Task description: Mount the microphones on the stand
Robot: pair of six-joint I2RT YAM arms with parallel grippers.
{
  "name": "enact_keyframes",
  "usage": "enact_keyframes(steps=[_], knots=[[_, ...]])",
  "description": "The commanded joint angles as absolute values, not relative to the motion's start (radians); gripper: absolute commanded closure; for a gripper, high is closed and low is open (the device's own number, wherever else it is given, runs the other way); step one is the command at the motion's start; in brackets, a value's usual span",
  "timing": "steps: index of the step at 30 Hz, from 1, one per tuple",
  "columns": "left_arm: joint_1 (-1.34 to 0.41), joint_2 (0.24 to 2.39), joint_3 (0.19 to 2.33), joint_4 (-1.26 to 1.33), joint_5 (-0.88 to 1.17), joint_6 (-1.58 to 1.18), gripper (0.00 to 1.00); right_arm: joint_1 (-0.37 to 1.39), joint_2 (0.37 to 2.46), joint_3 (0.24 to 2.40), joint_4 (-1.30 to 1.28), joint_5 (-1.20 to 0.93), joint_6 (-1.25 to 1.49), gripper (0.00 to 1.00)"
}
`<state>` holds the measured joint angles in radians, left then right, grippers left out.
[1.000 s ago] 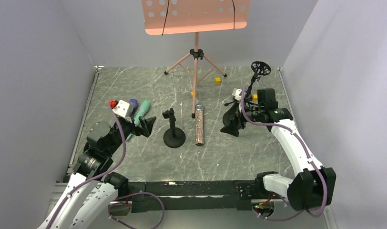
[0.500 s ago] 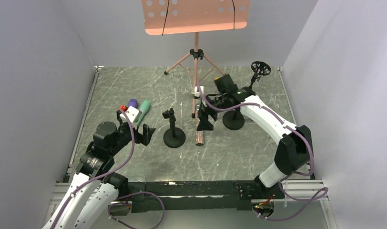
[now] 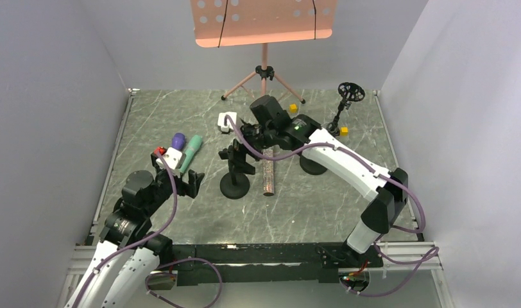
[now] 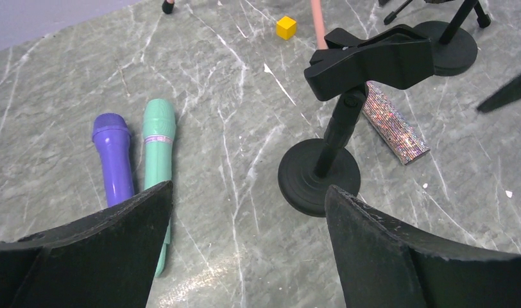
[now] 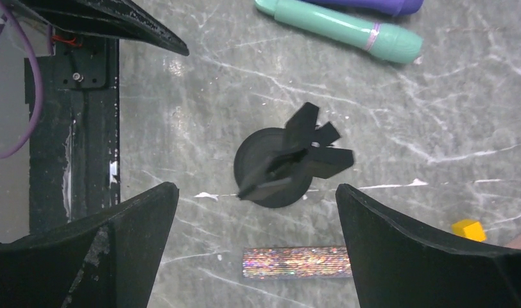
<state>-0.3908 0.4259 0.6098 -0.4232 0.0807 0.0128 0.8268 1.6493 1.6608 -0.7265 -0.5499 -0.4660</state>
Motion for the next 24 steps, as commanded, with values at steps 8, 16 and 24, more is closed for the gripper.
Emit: enact_keyframes(steps=[8,16,24], knots=[[-0.377,0.367,0.603,-0.379,0.022,0.024,0.08,0.963,1.660,1.568,-0.460,0.064,-0.049,0.01],[-0.376,0.369,0.604,-0.376,0.043,0.031,0.08,0.980,1.657,1.557,-0.443,0.082,-0.027,0.21],[-0.376,0.364,0.602,-0.370,0.061,0.035,0.08,0.984,1.647,1.540,-0.487,-0.008,-0.049,0.53]])
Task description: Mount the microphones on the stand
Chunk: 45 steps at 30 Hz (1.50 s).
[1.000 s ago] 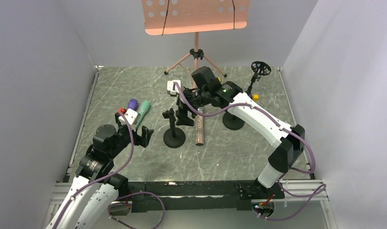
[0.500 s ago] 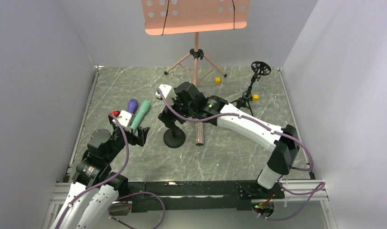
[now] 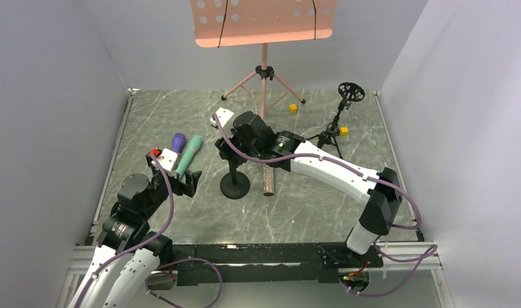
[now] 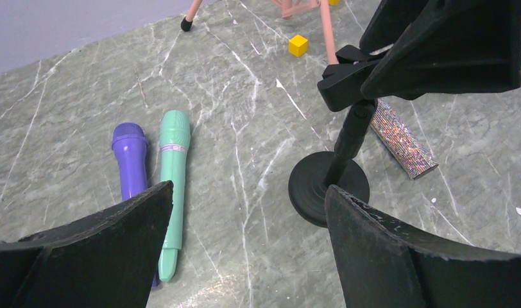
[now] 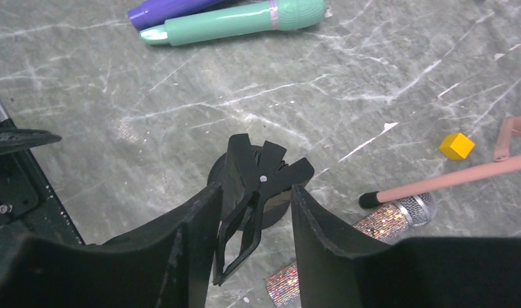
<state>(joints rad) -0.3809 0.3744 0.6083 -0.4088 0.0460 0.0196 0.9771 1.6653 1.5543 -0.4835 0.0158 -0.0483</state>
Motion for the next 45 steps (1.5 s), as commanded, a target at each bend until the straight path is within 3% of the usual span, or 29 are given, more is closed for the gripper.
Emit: enact_keyframes(steps=[1,9,17,24,29,34,38,40,45], knots=[[-0.376,0.362,0.601,-0.370,0.065,0.035,0.08,0.985,1.644,1.536,-0.492,-0.028,-0.055,0.55],[-0.376,0.345,0.591,-0.345,0.152,0.044,0.09,0.960,1.626,1.575,-0.595,-0.188,-0.298,0.76],[-0.374,0.328,0.581,-0.321,0.253,0.044,0.08,0.819,1.719,1.766,-0.840,-0.588,-0.577,0.73],[-0.374,0.339,0.583,-0.316,0.247,0.007,0.08,0.803,1.752,1.779,-0.852,-0.638,-0.564,0.51],[-0.367,0.381,0.591,-0.329,0.192,-0.068,0.07,0.801,1.728,1.819,-0.885,-0.671,-0.553,0.17],[-0.311,0.473,0.607,-0.323,0.191,-0.133,0.07,0.776,1.646,1.817,-0.911,-0.704,-0.570,0.01],[-0.228,0.584,0.656,-0.323,0.215,-0.170,0.06,0.707,1.528,1.723,-0.915,-0.810,-0.631,0.00],[-0.192,0.661,0.699,-0.337,0.229,-0.173,0.01,0.640,1.464,1.633,-0.898,-0.908,-0.655,0.00],[-0.152,0.900,0.811,-0.400,0.158,-0.101,0.01,0.447,1.241,1.250,-0.626,-1.095,-0.582,0.00]])
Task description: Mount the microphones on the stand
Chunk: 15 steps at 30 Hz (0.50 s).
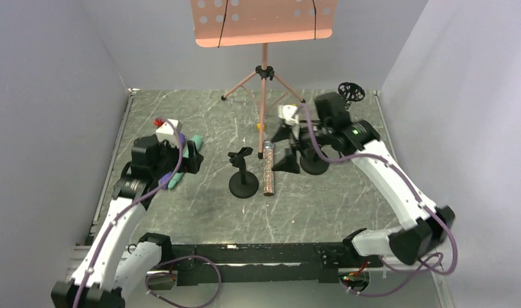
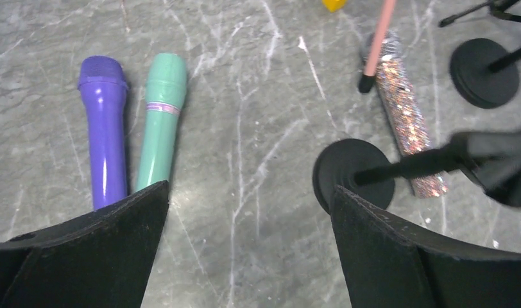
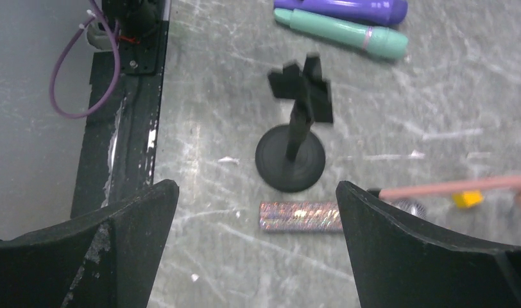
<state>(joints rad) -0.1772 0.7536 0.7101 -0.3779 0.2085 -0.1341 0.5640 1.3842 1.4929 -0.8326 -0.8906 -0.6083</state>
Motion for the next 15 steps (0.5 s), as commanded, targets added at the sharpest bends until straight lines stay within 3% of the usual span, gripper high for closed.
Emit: enact_keyframes(steps=[1,10,15], knots=[[-0.144,0.972,0.831,-0.408,0.143,-0.081,0.01,0.422,1.199,1.165,-0.585,-1.132,-0.580,0.00],[-0.132,1.458,1.119,-0.583,0.097,0.125,0.01,0.322,1.123,1.001,-0.543,-1.212,-0.661,0.00],[-0.132,1.626,1.206,-0.620,0.080,0.158,0.13,0.321,1.135,0.993,-0.564,-1.212,-0.689,0.00]])
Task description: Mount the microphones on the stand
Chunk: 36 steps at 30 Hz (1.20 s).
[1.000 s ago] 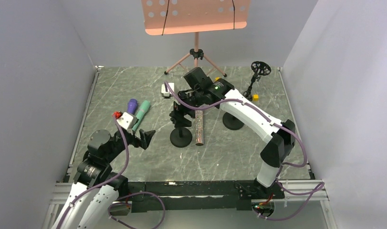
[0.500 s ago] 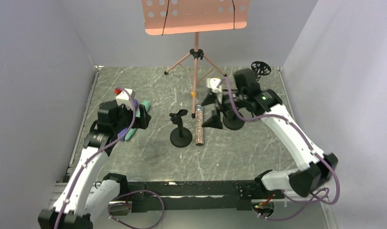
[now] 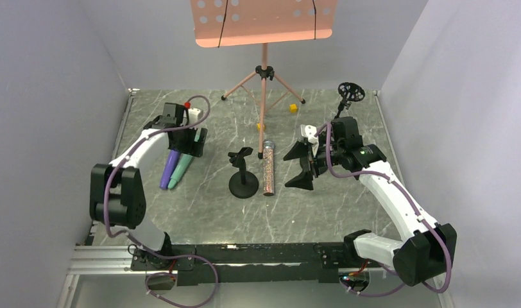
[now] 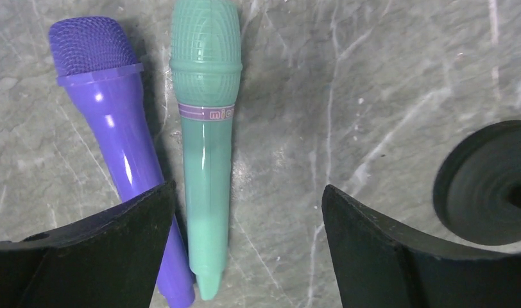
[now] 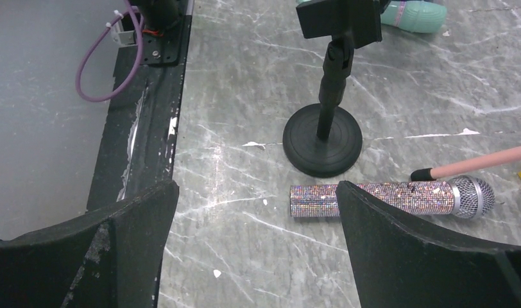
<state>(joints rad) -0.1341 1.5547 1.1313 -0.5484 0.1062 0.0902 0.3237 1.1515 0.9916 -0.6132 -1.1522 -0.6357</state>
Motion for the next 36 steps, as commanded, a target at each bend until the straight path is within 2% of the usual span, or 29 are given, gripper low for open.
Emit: enact_keyframes(steps=[1,6,14,17,28,30,33,36], knots=[[-0.132,1.660,1.217,-0.626,0.079,0.160,0.16,0.321,1.136,0.995,-0.568,-1.210,-0.694,0.00],[-0.132,1.744,1.231,-0.644,0.041,0.168,0.29,0.321,1.128,0.998,-0.580,-1.201,-0.707,0.00],[-0.132,1.790,1.234,-0.637,0.063,0.176,0.36,0.321,1.144,1.005,-0.596,-1.211,-0.715,0.00],[-0.132,1.811,1.237,-0.641,0.096,0.172,0.42,0.321,1.145,1.005,-0.597,-1.210,-0.716,0.00],[-0.169,1.845,1.237,-0.655,0.053,0.131,0.45,0.321,1.141,1.007,-0.607,-1.210,-0.727,0.00],[-0.182,1.847,1.240,-0.653,0.043,0.121,0.56,0.321,1.138,1.008,-0.611,-1.210,-0.731,0.00],[-0.194,1.834,1.239,-0.647,0.041,0.107,0.78,0.319,1.135,1.011,-0.617,-1.206,-0.736,0.00],[-0.198,1.772,1.225,-0.628,0.045,0.093,0.85,0.314,1.131,1.011,-0.620,-1.208,-0.738,0.00]])
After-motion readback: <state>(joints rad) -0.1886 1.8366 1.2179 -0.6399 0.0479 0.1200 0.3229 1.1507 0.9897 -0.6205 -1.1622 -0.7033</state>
